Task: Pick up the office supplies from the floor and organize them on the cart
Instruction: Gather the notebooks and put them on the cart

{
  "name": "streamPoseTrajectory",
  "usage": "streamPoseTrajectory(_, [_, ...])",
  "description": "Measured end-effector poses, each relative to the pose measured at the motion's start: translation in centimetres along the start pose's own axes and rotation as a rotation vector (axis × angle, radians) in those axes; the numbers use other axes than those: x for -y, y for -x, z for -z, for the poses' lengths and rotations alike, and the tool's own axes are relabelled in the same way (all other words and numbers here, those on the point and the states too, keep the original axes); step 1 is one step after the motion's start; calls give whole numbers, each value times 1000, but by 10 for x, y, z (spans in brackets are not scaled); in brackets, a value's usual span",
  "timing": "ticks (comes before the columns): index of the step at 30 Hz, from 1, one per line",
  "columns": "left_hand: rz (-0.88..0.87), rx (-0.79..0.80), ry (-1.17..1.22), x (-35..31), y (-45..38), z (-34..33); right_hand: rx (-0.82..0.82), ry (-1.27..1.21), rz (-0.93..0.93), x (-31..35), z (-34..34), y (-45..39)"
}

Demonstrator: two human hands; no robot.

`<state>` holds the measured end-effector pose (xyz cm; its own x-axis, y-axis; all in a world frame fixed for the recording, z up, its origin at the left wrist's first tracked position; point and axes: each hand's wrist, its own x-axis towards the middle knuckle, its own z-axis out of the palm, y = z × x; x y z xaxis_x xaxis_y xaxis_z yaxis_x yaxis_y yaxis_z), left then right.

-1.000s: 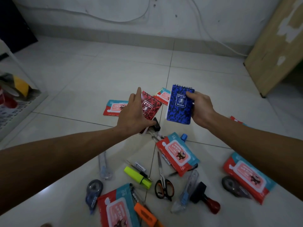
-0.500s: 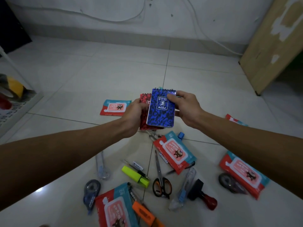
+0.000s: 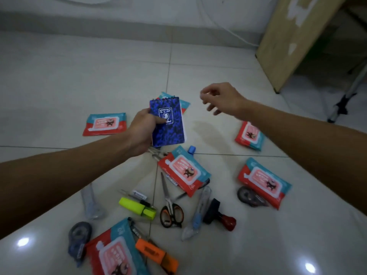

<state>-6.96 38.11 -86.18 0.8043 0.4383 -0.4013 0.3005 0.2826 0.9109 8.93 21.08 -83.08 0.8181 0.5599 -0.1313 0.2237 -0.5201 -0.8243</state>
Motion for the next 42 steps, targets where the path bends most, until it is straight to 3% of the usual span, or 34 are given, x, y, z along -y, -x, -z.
streamPoseTrajectory(5, [63, 64, -42, 15, -8, -18, 74, 351, -158, -84, 60, 11])
streamPoseTrajectory(10, [157, 77, -16, 29, -17, -34, 311, 629, -225, -135, 73, 33])
streamPoseTrajectory(15, [202, 62, -1, 30, -14, -40, 420, 558, -155, -143, 47, 36])
streamPoseTrajectory(20, [200, -3, -19, 29, -4, -30, 481, 584, 30, -114, 2, 23])
streamPoseTrajectory(24, [175, -62, -42, 26, 5, -11, 432, 714, 118, -91, -46, 20])
streamPoseTrajectory(30, [199, -144, -39, 23, 11, 24, 524, 806, -79, -84, -114, 44])
streamPoseTrajectory(33, [200, -175, -16, 23, 13, 36, 510, 847, -80, -84, -121, 49])
streamPoseTrajectory(42, [231, -217, -62, 35, 29, 63, 372, 591, -276, -84, -101, 27])
